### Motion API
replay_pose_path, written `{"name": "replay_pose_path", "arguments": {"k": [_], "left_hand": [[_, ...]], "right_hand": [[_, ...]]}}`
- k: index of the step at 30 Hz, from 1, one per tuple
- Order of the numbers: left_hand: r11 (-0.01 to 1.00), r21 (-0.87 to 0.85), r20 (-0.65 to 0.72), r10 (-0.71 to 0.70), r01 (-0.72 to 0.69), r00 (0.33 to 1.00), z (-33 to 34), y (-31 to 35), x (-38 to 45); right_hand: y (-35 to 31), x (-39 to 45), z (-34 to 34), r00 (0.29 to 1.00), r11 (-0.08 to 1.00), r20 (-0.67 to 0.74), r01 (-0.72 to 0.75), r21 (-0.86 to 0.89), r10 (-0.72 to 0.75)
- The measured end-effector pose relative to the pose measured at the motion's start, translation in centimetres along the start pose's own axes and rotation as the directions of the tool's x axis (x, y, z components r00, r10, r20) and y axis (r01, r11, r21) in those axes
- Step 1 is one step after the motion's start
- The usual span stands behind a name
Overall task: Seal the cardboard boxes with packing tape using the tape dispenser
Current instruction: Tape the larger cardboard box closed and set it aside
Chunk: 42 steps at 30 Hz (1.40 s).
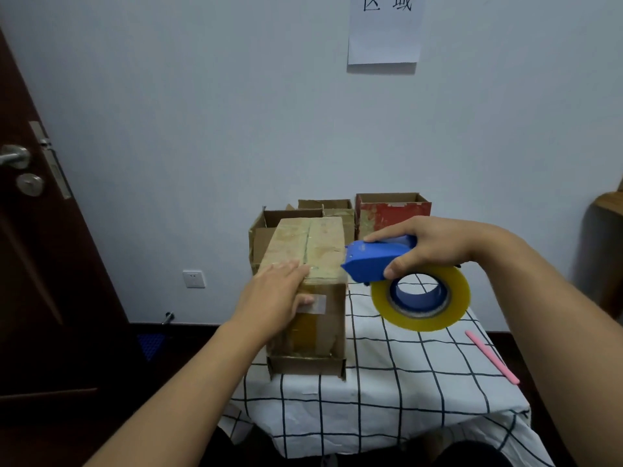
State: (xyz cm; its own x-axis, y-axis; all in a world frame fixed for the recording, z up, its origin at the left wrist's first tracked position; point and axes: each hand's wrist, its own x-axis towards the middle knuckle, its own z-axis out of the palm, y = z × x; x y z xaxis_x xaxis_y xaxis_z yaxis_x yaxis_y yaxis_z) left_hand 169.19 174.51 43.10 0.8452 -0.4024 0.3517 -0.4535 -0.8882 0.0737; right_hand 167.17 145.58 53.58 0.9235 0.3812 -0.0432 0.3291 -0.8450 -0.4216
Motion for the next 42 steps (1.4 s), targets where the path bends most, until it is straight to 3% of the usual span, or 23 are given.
{"name": "replay_pose_path", "arguments": {"k": [6, 12, 20, 24, 27, 31, 36, 42], "left_hand": [[0.995, 0.086, 0.094, 0.042, -0.05, 0.995, -0.5, 0.2, -0.4], [0.986, 0.082, 0.017, 0.146, -0.147, 0.989, -0.2, 2.6, 0.5], [0.972, 0.143, -0.018, 0.191, -0.187, 0.981, 1.0, 3.8, 1.2], [0.976, 0.124, -0.019, 0.183, -0.179, 0.983, 0.9, 3.7, 1.1], [0.971, 0.139, -0.001, 0.199, -0.197, 0.98, 0.8, 3.7, 0.8], [0.96, 0.173, 0.05, 0.216, -0.222, 0.975, 0.7, 4.4, 1.1], [0.948, 0.225, 0.043, 0.22, -0.224, 0.974, 1.2, 5.0, 1.5], [0.954, 0.202, 0.033, 0.219, -0.221, 0.975, 1.5, 5.2, 1.4]], "right_hand": [[2.9, -2.0, 0.5, 0.999, 0.999, -0.013, -0.052, -0.001, 0.052], [3.9, -2.2, 2.0, 0.999, 0.999, 0.032, -0.032, 0.013, 0.032], [2.7, -0.1, 2.6, 0.989, 0.984, 0.129, -0.056, -0.17, 0.079], [2.3, 2.3, 4.9, 0.911, 0.918, 0.305, -0.158, -0.363, 0.277], [4.9, 2.2, 7.7, 0.91, 0.914, 0.21, -0.296, -0.279, 0.359], [7.3, 2.0, 9.7, 0.906, 0.894, -0.041, -0.422, -0.15, 0.421], [8.4, 3.0, 14.0, 0.766, 0.851, -0.396, -0.519, 0.083, 0.506], [8.0, 4.9, 18.1, 0.665, 0.809, -0.481, -0.556, 0.193, 0.572]]}}
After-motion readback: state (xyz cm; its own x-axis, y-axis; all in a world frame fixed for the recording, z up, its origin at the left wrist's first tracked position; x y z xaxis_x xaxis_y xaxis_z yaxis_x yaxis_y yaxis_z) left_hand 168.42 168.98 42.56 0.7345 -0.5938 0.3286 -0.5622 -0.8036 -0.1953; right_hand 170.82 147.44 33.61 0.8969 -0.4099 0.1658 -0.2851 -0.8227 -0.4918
